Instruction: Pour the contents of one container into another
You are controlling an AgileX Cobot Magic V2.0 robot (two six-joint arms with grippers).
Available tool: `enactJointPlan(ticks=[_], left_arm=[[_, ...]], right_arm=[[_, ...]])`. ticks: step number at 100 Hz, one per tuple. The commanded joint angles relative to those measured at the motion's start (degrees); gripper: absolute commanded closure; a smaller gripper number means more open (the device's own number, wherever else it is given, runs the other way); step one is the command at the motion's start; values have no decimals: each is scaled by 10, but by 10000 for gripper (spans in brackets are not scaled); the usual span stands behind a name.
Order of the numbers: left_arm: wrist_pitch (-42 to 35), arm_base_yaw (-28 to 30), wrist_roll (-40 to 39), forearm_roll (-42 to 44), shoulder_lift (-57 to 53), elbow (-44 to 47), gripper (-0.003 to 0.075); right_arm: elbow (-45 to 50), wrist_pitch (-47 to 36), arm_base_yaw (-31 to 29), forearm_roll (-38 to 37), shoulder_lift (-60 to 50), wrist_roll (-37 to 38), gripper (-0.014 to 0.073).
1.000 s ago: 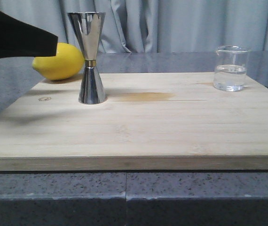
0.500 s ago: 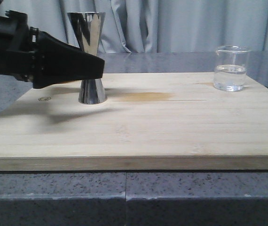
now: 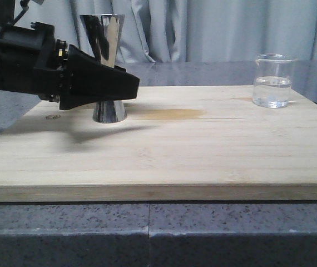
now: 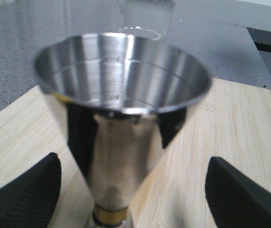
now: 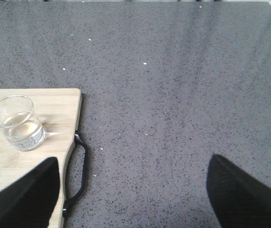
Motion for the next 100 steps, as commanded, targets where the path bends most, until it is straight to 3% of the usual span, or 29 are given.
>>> enactJointPlan(ticks=[1, 68, 87, 100], left_arm=[[64, -6, 2, -45, -21, -15, 215], [64, -6, 2, -45, -21, -15, 627], [64, -6, 5, -45, -21, -15, 702], [64, -6, 30, -45, -22, -16, 713]], right_arm=[[-20, -41, 0, -2, 4, -7, 10], [-20, -41, 0, -2, 4, -7, 10], [-20, -42, 0, -1, 4, -7, 10], [-21, -52, 0, 27, 4, -30, 10]])
